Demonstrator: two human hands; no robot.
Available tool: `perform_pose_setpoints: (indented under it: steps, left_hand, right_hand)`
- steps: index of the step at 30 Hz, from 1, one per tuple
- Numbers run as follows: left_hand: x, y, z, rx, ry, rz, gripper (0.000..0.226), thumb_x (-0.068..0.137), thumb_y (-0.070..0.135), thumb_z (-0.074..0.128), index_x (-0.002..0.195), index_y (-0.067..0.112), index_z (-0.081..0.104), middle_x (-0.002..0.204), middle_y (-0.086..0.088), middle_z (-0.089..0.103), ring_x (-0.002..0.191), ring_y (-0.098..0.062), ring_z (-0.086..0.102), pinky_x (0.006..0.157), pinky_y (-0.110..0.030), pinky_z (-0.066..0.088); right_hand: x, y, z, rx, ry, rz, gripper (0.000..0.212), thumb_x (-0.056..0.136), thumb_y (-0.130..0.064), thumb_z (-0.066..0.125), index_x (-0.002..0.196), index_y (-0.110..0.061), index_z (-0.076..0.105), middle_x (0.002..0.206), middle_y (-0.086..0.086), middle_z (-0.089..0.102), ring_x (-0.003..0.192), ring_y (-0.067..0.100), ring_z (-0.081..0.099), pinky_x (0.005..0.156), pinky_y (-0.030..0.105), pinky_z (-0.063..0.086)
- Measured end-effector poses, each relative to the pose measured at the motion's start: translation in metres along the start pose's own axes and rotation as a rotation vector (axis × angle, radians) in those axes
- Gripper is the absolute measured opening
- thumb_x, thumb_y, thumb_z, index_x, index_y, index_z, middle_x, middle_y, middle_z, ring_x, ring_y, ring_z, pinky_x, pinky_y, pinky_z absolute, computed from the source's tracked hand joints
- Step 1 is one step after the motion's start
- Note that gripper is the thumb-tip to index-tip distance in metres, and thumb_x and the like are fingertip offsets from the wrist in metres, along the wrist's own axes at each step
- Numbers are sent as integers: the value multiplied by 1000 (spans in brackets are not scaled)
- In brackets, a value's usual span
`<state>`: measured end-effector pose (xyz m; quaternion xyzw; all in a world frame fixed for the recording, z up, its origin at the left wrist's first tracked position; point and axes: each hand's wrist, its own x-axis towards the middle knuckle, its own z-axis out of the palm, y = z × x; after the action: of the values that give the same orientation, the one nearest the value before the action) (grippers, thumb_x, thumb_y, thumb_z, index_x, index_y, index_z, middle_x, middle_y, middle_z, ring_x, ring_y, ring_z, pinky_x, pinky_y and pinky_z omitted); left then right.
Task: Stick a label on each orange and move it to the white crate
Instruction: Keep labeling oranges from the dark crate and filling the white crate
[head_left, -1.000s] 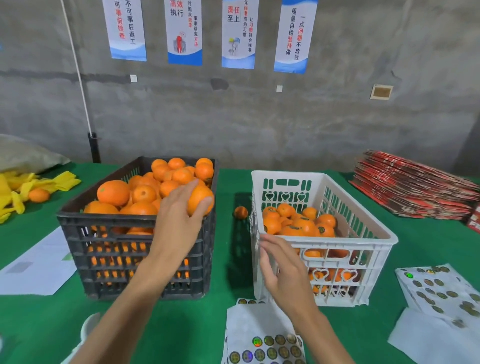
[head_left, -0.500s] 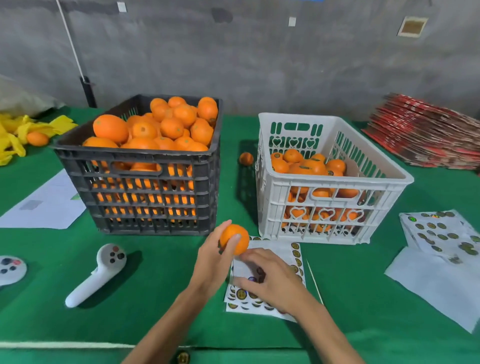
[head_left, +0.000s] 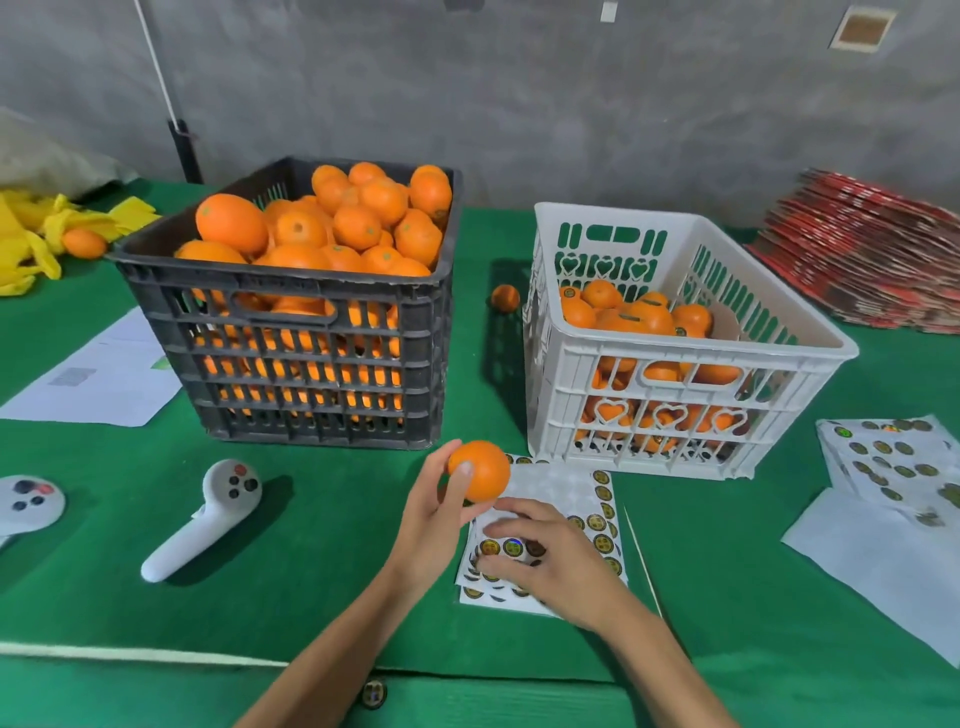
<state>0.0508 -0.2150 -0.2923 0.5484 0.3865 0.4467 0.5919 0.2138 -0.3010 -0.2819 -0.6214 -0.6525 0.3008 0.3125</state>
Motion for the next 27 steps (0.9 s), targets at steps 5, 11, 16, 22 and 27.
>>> perform_pose_setpoints:
  steps: [5,11,16,22,27]
  left_hand:
    - [1,-3,0,-10,-34,-50,49,102,43,52,146,24,45,148,-7,46,117,-20,69,87,-32,62]
    - [0,-7,0,-3,-25,-41,50,101,49,52,146,27,46,146,-4,46,113,-13,70,89,-32,62]
    - [2,-13,-2,15,-33,-39,44,102,53,52,142,36,47,143,1,48,107,-11,74,91,-34,61]
    - [0,-12,-3,43,-46,-42,45,103,53,49,144,37,45,140,9,49,102,-9,75,90,-30,61]
    - [-1,-9,-3,55,-33,-48,47,99,57,50,143,41,45,142,13,45,108,-12,73,93,-33,60]
  right_hand:
    - [-1,0,3,-177,31,-41,36,90,-54,70,120,-36,74,147,-23,46,135,1,42,99,-4,26]
    - [-4,-11,2,-621,90,-368,28,101,-40,61,111,-20,78,132,5,67,117,26,65,102,40,53]
    - [-4,-14,3,-520,152,-360,26,103,-37,60,104,-19,78,110,-8,64,95,12,55,83,27,49]
    - [1,-11,7,-270,128,-222,15,101,-28,62,92,-26,75,102,-15,64,95,6,57,87,25,47]
    - [18,-10,-17,256,566,207,23,96,-20,67,76,-29,74,88,-11,70,80,6,66,73,21,50]
